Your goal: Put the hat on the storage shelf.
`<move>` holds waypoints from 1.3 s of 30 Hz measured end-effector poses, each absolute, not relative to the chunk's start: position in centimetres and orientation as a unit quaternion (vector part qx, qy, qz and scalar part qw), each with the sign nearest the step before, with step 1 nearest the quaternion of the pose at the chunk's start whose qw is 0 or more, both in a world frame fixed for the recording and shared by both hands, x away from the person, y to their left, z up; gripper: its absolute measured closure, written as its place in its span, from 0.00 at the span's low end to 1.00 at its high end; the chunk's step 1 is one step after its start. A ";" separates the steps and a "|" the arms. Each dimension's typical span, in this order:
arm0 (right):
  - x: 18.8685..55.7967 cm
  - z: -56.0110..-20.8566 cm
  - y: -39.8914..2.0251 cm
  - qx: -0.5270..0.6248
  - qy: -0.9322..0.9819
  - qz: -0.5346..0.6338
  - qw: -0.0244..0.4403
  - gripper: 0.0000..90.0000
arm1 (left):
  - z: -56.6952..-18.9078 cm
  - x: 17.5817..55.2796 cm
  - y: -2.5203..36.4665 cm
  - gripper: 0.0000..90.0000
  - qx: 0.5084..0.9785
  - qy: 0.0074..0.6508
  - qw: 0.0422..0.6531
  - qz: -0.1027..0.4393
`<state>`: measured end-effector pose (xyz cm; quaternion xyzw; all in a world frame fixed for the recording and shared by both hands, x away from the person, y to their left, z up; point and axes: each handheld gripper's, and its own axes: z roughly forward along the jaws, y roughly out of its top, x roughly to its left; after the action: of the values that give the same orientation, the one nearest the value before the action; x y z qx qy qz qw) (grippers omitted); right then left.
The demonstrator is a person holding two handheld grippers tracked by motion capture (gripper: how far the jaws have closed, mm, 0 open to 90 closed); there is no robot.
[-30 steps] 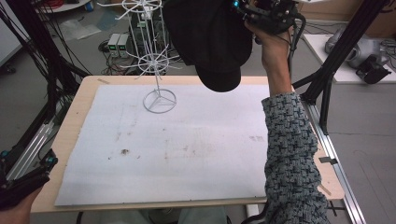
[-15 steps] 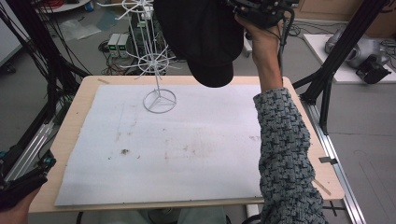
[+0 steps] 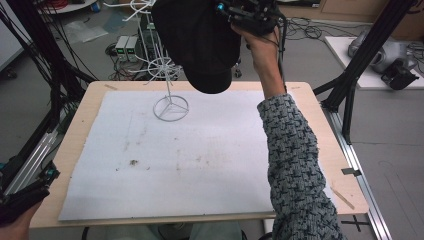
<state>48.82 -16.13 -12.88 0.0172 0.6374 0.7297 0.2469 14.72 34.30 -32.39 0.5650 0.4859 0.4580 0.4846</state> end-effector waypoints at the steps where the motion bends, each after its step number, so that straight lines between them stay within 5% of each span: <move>1: 49.0 -13.4 -15.9 0.020 0.642 0.726 0.246 0.72 | -32.4 14.7 34.3 0.24 0.566 0.486 0.484 0.458; 39: 50.2 -18.8 -15.1 0.066 0.673 0.699 0.232 0.63 | -32.6 15.7 33.6 0.24 0.575 0.478 0.488 0.450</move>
<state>50.22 -15.14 -18.80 0.0656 0.6729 0.6995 0.2315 15.72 33.58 -32.55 0.5754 0.4780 0.4502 0.4876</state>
